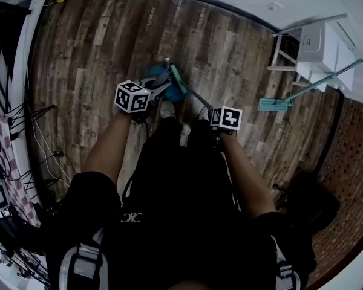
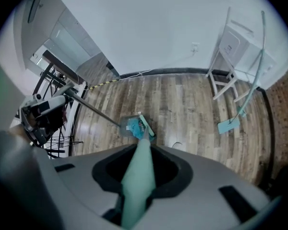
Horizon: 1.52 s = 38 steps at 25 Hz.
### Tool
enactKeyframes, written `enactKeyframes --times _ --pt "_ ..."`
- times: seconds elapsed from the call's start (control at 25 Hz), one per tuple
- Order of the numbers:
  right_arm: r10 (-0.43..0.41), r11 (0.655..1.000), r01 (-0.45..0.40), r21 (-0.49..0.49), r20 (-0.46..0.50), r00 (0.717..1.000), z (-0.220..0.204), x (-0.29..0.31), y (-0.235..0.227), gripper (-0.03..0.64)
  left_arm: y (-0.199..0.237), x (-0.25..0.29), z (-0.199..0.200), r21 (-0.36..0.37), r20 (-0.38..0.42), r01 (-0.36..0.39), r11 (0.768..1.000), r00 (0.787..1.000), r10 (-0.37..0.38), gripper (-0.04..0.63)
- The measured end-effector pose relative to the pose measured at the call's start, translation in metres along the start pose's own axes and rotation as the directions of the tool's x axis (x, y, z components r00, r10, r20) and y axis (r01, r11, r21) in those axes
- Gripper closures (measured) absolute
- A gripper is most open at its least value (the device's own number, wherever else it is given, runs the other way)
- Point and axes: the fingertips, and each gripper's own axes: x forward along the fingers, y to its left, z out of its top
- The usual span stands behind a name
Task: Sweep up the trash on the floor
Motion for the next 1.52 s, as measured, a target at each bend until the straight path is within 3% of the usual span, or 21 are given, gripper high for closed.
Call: enactKeyframes --times 0.4,0.88,1.2,1.52 --pt "0.041 0.992 -0.05 0.115 0.078 0.996 -0.003 -0.062 -0.022 0.515 -0.039 -0.036 0.045 0.006 0.111 0.023 1.0 0.994 -0.023 0.576" --pt "0.027 0.95 -0.117 0.29 0.297 0.955 -0.002 -0.181 -0.087 0.515 -0.138 -0.026 0.127 0.143 0.22 0.162 0.976 0.956 -0.191 0.577" --pt "-0.057 0.942 -0.072 0.327 0.369 0.928 0.008 -0.219 -0.126 0.515 -0.172 0.012 0.16 0.198 0.231 0.241 0.95 0.931 -0.284 0.577" --pt "-0.065 0.933 -0.078 0.352 0.377 0.924 0.003 -0.224 -0.142 0.515 -0.186 0.047 0.161 0.215 0.178 0.279 0.936 0.931 -0.318 0.577"
